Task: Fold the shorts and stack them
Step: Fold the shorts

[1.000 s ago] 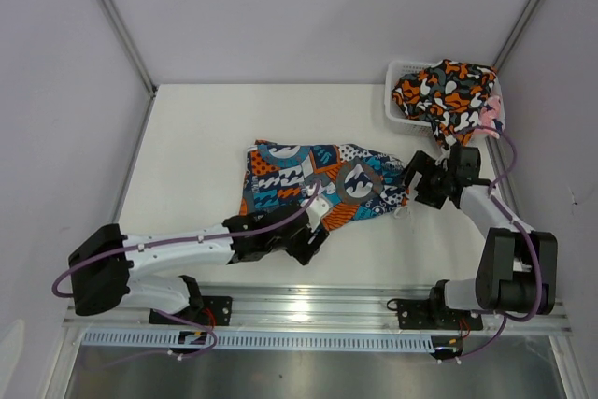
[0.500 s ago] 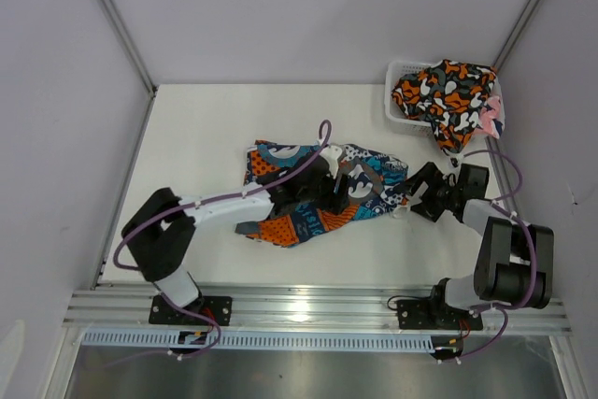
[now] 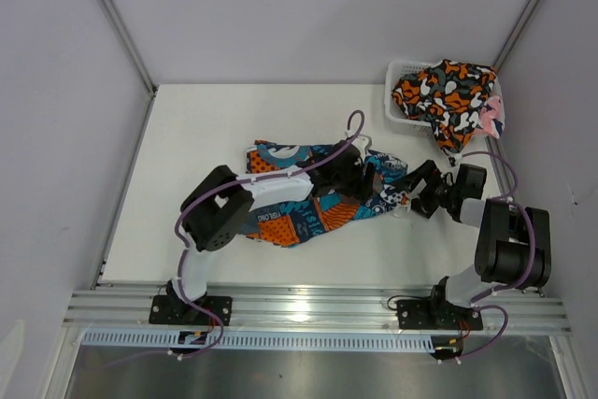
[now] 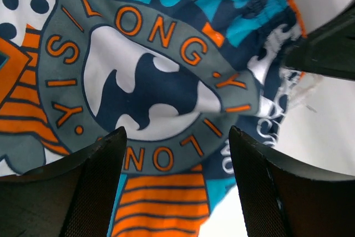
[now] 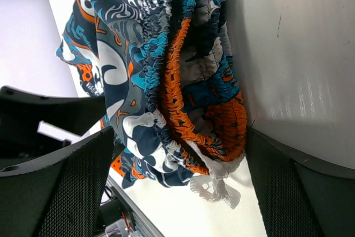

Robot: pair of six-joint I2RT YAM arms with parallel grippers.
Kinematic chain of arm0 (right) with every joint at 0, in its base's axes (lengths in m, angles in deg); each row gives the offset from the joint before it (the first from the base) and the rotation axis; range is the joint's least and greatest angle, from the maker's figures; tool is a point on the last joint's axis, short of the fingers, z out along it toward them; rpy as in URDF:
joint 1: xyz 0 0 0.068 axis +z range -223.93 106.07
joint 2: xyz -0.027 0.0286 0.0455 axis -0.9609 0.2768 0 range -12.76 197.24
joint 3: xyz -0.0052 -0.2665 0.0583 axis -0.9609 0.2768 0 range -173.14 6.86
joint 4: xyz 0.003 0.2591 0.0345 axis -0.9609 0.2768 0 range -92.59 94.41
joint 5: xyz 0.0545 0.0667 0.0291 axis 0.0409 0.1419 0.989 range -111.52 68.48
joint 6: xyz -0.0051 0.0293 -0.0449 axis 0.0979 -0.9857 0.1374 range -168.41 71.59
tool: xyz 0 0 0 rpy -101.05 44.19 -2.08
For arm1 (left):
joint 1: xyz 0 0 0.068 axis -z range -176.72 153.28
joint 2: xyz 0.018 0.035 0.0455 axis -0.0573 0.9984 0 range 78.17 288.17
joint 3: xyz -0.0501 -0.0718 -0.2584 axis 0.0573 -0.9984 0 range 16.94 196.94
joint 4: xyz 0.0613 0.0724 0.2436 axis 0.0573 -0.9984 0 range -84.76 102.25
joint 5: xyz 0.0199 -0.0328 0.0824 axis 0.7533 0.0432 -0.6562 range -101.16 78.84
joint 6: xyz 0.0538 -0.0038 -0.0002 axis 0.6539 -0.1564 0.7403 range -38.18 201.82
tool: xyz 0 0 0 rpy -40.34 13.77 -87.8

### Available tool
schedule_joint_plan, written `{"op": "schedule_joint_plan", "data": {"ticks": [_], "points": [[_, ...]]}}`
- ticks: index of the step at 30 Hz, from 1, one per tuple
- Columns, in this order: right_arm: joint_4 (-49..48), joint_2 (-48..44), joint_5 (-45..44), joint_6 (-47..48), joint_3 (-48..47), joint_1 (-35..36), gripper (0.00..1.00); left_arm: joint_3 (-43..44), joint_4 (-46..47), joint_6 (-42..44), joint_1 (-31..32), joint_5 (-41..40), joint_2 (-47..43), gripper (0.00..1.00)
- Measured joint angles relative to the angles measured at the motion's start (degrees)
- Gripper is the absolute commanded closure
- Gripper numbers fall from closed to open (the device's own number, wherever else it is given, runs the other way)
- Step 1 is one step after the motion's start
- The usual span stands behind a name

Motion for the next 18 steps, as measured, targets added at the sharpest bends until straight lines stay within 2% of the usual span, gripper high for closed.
{"op": "schedule_joint_plan", "data": {"ticks": [7,16,18], "points": [[-2.5,1.4,0.3,-1.5,-0.3,0.5,0.01,3.9,-2.1,0.0,-0.8,0.2,5.4,0.3],[-5.6,4.2,-2.2,-3.5,-1.5,5.7,0.21,8.2,-4.6,1.1,-0.9,2.0,9.0,0.37],[-6.0,4.4,-3.1,-4.2,-1.5,6.6,0.32,8.2,-4.7,1.6,-0.9,2.0,9.1,0.39]]}}
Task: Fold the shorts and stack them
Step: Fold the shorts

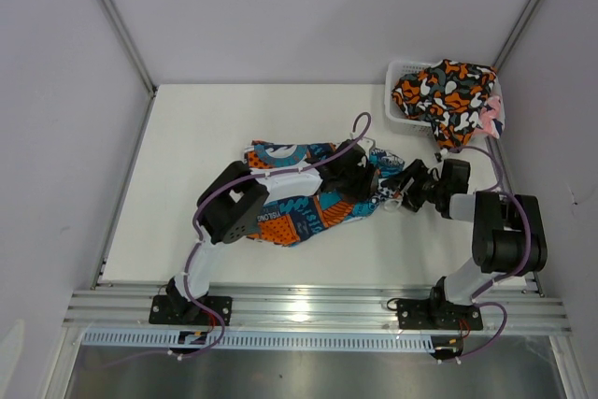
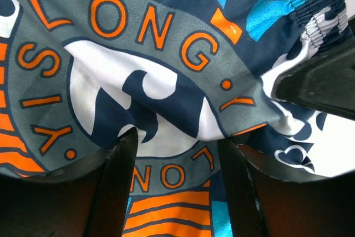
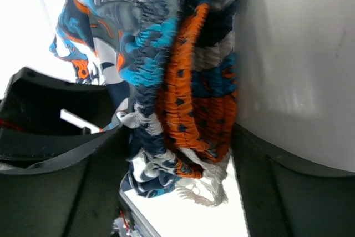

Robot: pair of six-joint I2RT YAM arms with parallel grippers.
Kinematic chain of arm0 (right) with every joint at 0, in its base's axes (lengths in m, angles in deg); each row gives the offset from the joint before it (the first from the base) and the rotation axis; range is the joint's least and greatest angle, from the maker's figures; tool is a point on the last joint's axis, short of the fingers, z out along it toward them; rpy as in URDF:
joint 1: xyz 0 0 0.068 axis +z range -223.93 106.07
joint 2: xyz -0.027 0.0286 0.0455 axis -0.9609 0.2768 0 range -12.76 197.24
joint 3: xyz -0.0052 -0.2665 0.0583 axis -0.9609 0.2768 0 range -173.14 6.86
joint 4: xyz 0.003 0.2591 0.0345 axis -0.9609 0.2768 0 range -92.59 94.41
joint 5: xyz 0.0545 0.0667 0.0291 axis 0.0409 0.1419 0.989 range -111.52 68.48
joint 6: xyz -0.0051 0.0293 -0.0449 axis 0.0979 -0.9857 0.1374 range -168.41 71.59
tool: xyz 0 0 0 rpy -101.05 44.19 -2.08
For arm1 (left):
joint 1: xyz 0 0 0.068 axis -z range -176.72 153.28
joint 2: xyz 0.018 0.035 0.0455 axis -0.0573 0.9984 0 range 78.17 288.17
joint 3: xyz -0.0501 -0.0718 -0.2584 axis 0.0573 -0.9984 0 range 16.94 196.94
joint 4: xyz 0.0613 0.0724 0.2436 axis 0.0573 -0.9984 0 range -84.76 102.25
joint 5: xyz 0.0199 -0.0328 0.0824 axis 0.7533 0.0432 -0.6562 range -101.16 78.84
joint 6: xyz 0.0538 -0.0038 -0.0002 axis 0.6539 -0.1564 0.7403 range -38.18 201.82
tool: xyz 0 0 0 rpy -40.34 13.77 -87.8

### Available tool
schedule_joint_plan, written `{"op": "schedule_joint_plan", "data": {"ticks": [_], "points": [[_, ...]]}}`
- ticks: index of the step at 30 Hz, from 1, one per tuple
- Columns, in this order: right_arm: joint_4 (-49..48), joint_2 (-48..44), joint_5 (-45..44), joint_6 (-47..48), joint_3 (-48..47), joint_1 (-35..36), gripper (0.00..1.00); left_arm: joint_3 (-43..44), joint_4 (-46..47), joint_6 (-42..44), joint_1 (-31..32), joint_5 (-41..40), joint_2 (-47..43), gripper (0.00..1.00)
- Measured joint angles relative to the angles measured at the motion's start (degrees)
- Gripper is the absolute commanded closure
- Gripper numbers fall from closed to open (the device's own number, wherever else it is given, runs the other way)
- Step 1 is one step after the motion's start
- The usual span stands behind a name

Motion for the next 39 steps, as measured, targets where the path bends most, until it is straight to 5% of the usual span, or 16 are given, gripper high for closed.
{"op": "schedule_joint_plan", "data": {"ticks": [7,12,15,17,18,19,25,32,35,39], "points": [[3.1,-0.2,-7.3,-0.6,-0.1,0.9,0.84,-0.1,-0.1,1.1,0.0,-0.5,0.0,0.4],[14.1,-5.0,-16.9,3.1,-2.7,2.3,0.96,-0.5,0.2,2.0,0.0,-1.2,-0.1,0.39],[21.1,-9.4,-23.9,6.3,-6.1,5.6,0.94,-0.7,0.5,2.1,0.3,-1.9,-0.2,0.39],[24.9,-11.4,-28.2,8.8,-8.7,8.8,0.81,-0.8,0.5,2.4,0.4,-2.1,-0.3,0.38],[27.0,-11.9,-30.4,10.0,-10.1,10.7,0.71,-0.9,0.5,2.5,0.4,-2.3,-0.4,0.38],[28.4,-12.2,-32.2,10.9,-11.1,11.9,0.43,-1.0,0.4,2.5,0.4,-2.5,-0.5,0.38],[35.2,-13.8,-34.5,16.3,-14.2,16.5,0.08,-1.6,-0.5,3.1,0.4,-3.8,-1.0,0.38],[35.4,-18.1,-23.4,16.9,-11.9,5.4,0.04,-5.4,-0.7,3.5,0.1,-5.3,-3.7,0.38],[34.3,-18.0,-19.8,16.5,-10.2,1.5,0.13,-7.5,-0.2,3.6,-0.3,-5.8,-5.0,0.38],[32.4,-15.8,-14.3,15.7,-9.4,0.1,0.38,-11.2,1.4,4.0,-0.7,-7.0,-7.2,0.38]]}}
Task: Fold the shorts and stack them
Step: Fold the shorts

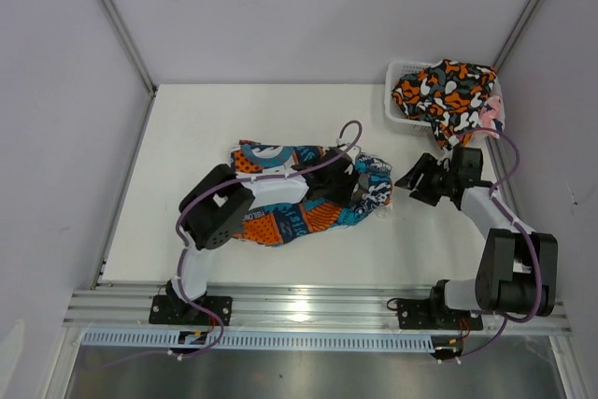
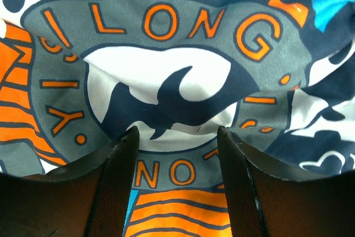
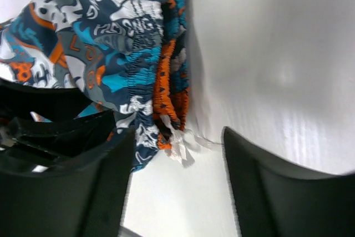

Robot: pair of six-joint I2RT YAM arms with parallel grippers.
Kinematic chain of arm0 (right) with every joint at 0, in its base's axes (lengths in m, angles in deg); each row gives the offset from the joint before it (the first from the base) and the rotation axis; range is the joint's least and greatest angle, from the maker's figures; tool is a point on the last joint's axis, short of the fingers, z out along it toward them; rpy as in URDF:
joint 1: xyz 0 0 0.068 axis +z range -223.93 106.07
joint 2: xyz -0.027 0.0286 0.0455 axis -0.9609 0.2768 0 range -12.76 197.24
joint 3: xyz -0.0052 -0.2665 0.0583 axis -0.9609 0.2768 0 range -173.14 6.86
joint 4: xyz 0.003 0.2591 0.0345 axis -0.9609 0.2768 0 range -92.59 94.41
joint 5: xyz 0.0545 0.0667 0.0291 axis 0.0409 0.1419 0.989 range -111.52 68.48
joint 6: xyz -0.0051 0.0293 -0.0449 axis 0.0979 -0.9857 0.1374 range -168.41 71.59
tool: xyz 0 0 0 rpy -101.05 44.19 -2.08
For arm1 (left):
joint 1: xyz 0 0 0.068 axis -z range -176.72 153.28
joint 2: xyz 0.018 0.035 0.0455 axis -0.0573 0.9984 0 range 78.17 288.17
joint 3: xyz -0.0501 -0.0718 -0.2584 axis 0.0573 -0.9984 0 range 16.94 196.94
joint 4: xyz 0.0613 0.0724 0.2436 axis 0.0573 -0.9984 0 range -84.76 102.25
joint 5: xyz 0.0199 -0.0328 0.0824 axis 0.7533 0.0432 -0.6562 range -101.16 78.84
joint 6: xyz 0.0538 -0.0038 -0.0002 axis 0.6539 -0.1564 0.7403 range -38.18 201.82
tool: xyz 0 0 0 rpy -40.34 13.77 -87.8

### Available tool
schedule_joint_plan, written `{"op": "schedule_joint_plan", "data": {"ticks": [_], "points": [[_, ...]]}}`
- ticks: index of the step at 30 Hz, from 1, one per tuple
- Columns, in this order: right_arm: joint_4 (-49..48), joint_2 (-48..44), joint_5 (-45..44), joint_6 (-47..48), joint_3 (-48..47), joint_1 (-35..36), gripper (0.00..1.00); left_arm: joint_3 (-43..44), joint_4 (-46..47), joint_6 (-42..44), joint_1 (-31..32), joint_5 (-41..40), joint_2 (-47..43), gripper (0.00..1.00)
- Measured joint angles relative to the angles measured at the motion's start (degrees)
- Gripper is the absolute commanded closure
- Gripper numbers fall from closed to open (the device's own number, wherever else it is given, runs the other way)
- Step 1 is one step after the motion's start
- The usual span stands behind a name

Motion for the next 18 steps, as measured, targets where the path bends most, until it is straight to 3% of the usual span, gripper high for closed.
{"op": "schedule_joint_plan", "data": {"ticks": [4,5,12,18], "points": [[-3.5,1.8,5.1,-1.2,0.6,0.0,0.55,-1.8,0.1,0.1,-0.3,-0.6,-1.4,0.35],[-4.0,1.8,6.1,-1.5,0.9,0.0,0.63,-2.3,-0.2,0.1,-0.4,-0.6,-1.9,0.35],[-9.8,2.5,12.7,-3.6,2.5,0.3,0.87,-3.8,-7.0,0.4,-0.9,-0.5,-6.4,0.28],[-13.2,3.3,15.6,-4.6,2.4,4.1,0.89,-3.7,-10.7,0.5,-0.9,-0.1,-11.0,0.25]]}}
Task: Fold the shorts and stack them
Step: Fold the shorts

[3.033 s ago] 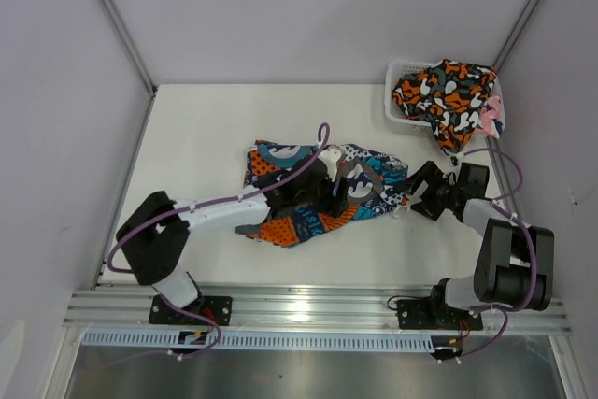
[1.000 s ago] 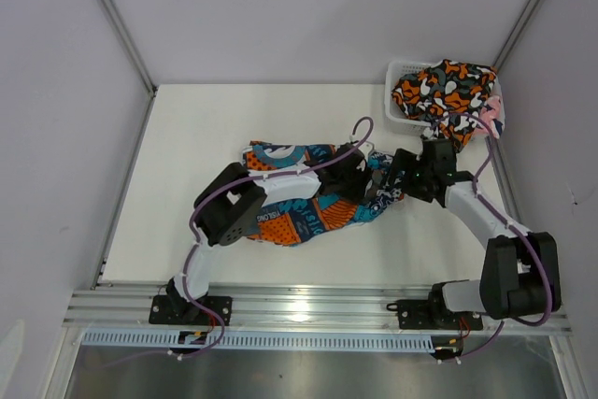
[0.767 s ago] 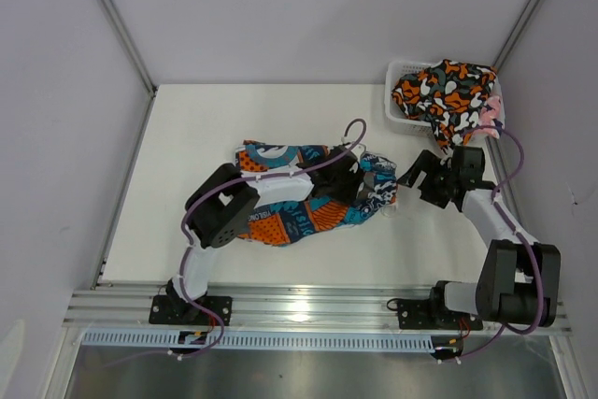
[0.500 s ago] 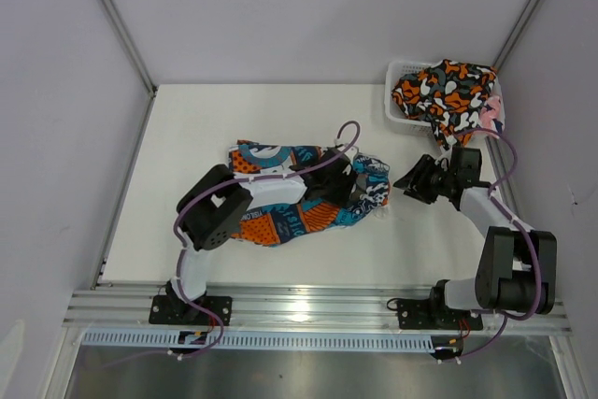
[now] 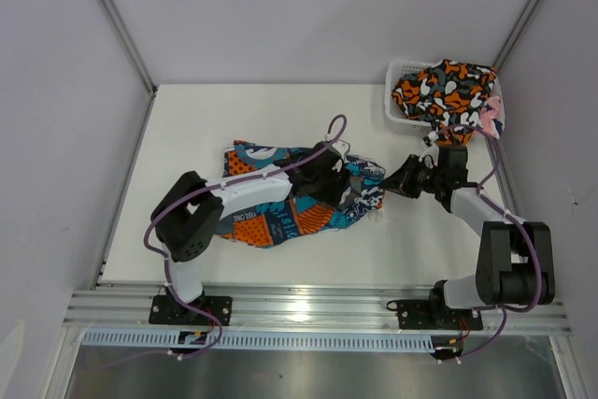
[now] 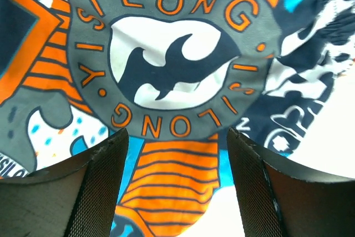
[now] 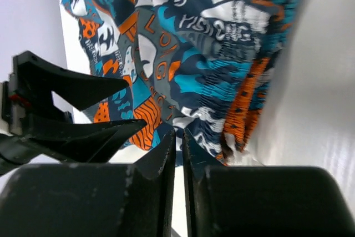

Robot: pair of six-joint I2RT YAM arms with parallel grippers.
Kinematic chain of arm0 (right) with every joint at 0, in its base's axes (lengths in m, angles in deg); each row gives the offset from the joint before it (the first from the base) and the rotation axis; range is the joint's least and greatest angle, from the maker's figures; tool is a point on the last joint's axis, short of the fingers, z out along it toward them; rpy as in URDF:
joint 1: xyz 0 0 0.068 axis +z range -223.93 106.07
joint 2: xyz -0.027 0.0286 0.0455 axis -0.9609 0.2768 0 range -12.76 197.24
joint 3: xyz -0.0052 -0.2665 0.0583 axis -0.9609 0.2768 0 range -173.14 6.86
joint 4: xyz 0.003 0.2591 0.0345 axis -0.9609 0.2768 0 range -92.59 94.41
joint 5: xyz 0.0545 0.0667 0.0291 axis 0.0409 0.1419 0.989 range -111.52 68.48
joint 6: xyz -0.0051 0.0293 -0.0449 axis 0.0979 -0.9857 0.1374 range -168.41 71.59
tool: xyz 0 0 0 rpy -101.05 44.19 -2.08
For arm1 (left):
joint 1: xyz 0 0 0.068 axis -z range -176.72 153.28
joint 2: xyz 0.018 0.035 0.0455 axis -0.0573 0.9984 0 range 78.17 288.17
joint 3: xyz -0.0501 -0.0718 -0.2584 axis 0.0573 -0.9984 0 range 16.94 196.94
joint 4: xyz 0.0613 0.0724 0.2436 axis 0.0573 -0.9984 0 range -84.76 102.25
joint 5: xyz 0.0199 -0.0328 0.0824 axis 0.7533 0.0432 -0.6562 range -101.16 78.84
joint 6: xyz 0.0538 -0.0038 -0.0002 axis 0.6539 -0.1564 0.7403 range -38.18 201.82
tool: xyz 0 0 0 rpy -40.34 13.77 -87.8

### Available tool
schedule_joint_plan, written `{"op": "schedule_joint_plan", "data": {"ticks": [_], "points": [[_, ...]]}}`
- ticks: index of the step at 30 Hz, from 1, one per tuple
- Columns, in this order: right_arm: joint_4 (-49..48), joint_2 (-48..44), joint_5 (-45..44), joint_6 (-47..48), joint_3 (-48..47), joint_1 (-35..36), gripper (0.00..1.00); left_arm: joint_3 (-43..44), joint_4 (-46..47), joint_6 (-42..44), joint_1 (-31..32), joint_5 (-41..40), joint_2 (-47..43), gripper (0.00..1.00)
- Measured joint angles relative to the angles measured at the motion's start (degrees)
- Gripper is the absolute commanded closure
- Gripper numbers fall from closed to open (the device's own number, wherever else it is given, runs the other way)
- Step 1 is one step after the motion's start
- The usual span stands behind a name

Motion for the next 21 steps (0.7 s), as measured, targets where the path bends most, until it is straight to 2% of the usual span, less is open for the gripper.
{"op": "schedule_joint_plan", "data": {"ticks": [4,8,13,16,19,20,21], "points": [[-2.0,3.3,0.7,-0.6,-0.2,2.6,0.9,0.0,-1.0,0.0,0.0,0.3,-2.1,0.25],[-2.9,9.5,-0.4,-0.6,-0.7,4.4,1.0,0.0,-1.1,0.0,0.0,1.0,-3.8,0.24],[-4.1,17.8,-2.4,-2.0,-0.8,5.3,1.0,0.8,-0.8,-0.1,0.0,2.4,-4.2,0.25],[-5.8,18.6,-2.1,-3.0,-0.8,5.8,1.0,1.8,-0.3,-0.2,0.0,3.0,-4.2,0.25],[-6.1,18.3,-2.5,-3.3,-0.8,6.2,0.89,3.1,0.5,-0.6,0.0,3.6,-4.0,0.25],[-5.8,17.8,-2.7,-3.4,-0.8,6.3,0.77,3.5,0.8,-0.7,0.0,3.6,-3.8,0.25],[-5.2,17.0,-3.0,-3.6,-0.8,6.4,0.72,3.8,1.0,-0.7,0.0,3.6,-3.7,0.25]]}}
